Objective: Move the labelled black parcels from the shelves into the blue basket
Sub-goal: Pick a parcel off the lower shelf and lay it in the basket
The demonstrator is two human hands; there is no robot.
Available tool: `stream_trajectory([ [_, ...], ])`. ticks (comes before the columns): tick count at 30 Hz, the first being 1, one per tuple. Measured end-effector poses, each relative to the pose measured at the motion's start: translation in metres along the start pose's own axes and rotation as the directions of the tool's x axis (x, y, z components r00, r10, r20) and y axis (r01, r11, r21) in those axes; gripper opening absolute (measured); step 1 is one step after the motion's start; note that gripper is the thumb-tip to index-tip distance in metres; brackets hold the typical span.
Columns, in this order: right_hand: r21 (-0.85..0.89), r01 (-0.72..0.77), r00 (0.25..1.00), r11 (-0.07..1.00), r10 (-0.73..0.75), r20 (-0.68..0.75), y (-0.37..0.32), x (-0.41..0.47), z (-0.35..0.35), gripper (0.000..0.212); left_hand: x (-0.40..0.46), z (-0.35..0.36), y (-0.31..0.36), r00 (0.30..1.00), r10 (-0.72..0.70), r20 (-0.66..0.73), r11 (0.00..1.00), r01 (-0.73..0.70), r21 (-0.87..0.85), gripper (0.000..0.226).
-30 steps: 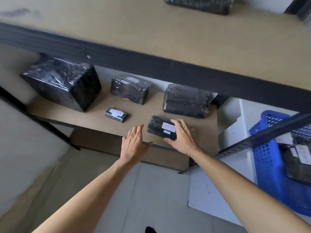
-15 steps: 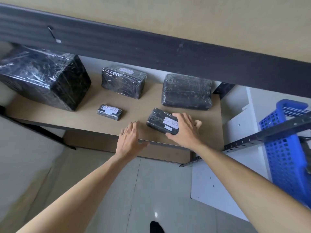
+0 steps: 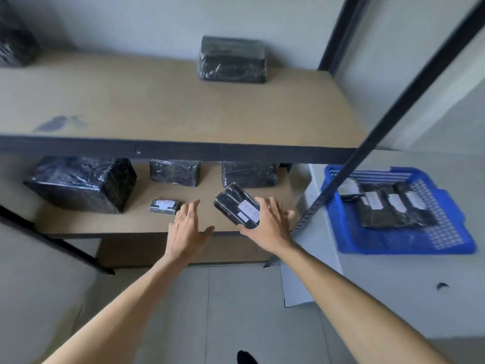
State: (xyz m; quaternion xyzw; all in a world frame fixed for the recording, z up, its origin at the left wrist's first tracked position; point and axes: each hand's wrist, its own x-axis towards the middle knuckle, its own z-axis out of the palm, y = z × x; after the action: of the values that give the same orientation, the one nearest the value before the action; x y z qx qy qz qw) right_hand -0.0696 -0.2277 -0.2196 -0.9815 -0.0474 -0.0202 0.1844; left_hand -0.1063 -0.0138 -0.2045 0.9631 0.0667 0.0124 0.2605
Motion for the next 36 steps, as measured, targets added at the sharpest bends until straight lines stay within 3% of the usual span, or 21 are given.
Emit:
stream_trajectory([
  [8, -0.016, -0.032, 0.997, 0.999, 0.03, -0.076, -0.022, -0.074, -0.112, 0.085, -0.058, -0.08, 0.072, 0.985, 0.155, -0.081, 0.987, -0.159, -0.039, 0.065],
  [15, -0.052, -0.104, 0.988, 0.993, 0.097, -0.117, 0.018, -0.119, -0.191, 0.087, -0.091, -0.089, 0.143, 0.972, 0.224, -0.066, 0.969, -0.229, -0.091, 0.064],
  [28, -0.119, -0.203, 0.978, 0.972, 0.195, -0.08, 0.193, -0.117, -0.252, 0.086, -0.086, 0.007, 0.275, 0.962, 0.27, 0.036, 0.955, -0.263, -0.136, 0.063],
  [36, -0.188, -0.059, 0.997, 0.98, 0.067, 0.04, 0.315, -0.06, -0.249, 0.09, -0.066, 0.094, 0.33, 0.988, 0.138, 0.062, 0.987, -0.132, -0.096, 0.057],
])
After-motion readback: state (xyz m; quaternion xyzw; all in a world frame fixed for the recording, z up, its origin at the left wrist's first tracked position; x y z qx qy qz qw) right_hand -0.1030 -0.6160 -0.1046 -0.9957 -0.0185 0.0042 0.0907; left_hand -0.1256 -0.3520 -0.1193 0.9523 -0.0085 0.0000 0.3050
